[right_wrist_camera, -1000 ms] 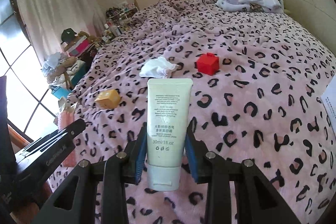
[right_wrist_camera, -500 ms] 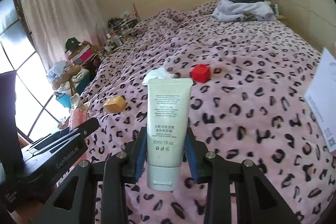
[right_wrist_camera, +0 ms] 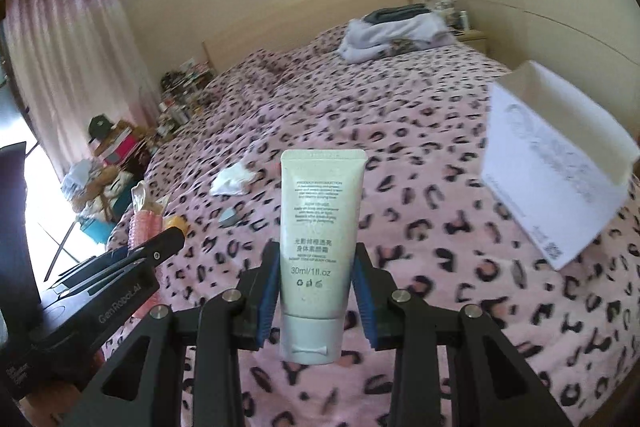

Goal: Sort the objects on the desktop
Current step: 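Carry the hair roller and cream tube with both tools toward the white box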

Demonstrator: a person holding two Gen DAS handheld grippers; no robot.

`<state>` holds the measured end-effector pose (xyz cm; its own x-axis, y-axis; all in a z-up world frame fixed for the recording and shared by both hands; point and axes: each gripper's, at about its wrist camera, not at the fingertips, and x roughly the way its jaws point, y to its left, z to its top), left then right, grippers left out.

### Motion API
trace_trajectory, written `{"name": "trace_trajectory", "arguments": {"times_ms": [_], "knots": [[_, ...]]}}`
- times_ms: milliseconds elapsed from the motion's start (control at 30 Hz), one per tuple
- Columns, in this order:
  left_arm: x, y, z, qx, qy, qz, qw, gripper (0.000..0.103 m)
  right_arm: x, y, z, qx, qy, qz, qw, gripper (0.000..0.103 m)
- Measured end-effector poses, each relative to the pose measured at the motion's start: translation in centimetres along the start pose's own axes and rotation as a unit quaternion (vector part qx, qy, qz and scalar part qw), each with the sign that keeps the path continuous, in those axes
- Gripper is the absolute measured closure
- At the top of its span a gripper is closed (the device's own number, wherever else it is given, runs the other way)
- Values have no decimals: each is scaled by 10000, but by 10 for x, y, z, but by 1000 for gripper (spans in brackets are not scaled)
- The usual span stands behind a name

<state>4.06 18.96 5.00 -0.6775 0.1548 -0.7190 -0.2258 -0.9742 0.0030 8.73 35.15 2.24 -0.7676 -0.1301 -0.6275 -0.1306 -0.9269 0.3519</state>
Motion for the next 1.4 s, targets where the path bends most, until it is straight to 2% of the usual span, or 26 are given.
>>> {"name": "trace_trajectory", "arguments": {"times_ms": [333, 600, 1067, 1400], "knots": [[5, -73, 9, 420, 18, -443, 9981, 79, -30, -58, 5, 321, -230, -358, 9986, 68], [18, -121, 16, 838, 94, -929, 9921, 79, -47, -100, 6, 632, -359, -697, 9949, 68], [53, -189, 31, 1541, 312, -1924, 9686, 79, -61, -154, 6, 1018, -443, -1413, 9837, 68], [68, -221, 32, 1803, 391, -2221, 9574, 79, -56, -168, 11, 1089, -449, -1612, 9799, 68]]}}
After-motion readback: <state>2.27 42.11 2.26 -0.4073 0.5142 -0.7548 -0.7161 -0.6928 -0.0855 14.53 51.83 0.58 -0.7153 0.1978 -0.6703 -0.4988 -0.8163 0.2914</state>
